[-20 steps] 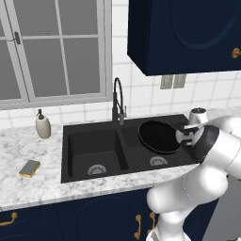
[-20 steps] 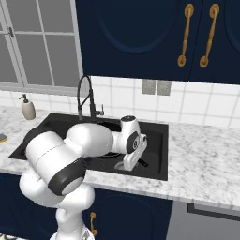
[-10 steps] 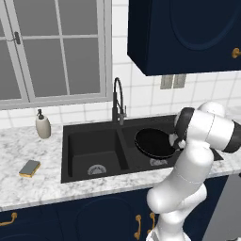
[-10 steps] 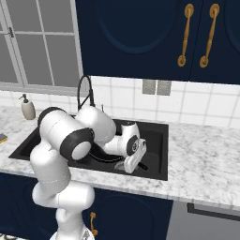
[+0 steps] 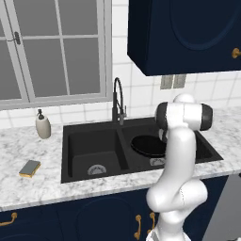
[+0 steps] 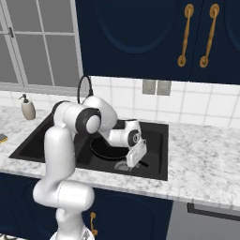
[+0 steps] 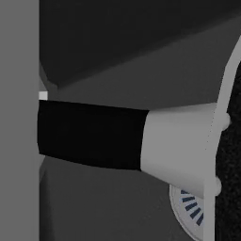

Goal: Pick the pan and sponge and place them into the sink. Then turn on the water.

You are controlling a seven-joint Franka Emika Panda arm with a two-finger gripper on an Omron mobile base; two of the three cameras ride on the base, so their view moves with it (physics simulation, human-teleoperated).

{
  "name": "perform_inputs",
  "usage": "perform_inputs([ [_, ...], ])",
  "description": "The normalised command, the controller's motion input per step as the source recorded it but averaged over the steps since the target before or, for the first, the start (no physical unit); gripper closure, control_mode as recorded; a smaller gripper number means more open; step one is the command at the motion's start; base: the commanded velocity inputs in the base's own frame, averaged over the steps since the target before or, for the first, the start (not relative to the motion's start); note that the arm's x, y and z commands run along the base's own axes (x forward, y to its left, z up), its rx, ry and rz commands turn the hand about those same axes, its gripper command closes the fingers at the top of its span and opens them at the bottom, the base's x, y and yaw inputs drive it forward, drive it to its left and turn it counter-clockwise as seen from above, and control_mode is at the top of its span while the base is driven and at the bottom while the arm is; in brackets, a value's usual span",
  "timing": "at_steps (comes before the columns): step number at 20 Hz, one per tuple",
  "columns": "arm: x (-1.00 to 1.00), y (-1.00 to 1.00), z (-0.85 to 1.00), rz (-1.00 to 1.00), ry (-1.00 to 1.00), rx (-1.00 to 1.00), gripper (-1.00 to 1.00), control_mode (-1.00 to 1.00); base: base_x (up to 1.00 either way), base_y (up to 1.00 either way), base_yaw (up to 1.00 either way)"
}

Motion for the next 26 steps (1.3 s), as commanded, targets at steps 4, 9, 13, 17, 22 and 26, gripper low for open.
perform_inputs([
  [4,0.15,0.0,-0.7,-0.02,-0.04,0.0,1.0,-1.0,0.0,0.0,0.0],
  [9,0.29,0.03,-0.6,-0.04,-0.11,0.0,1.0,-1.0,0.0,0.0,0.0],
  [13,0.34,0.05,-0.62,-0.06,-0.07,0.0,1.0,-1.0,0.0,0.0,0.0],
  [17,0.44,0.06,-0.67,-0.09,-0.01,0.0,1.0,-1.0,0.0,0.0,0.0],
  [22,0.39,0.03,-0.59,-0.1,0.0,0.0,1.0,-1.0,0.0,0.0,0.0],
  [26,0.09,0.0,-0.32,-0.08,-0.12,0.0,-1.0,-1.0,0.0,0.0,0.0],
])
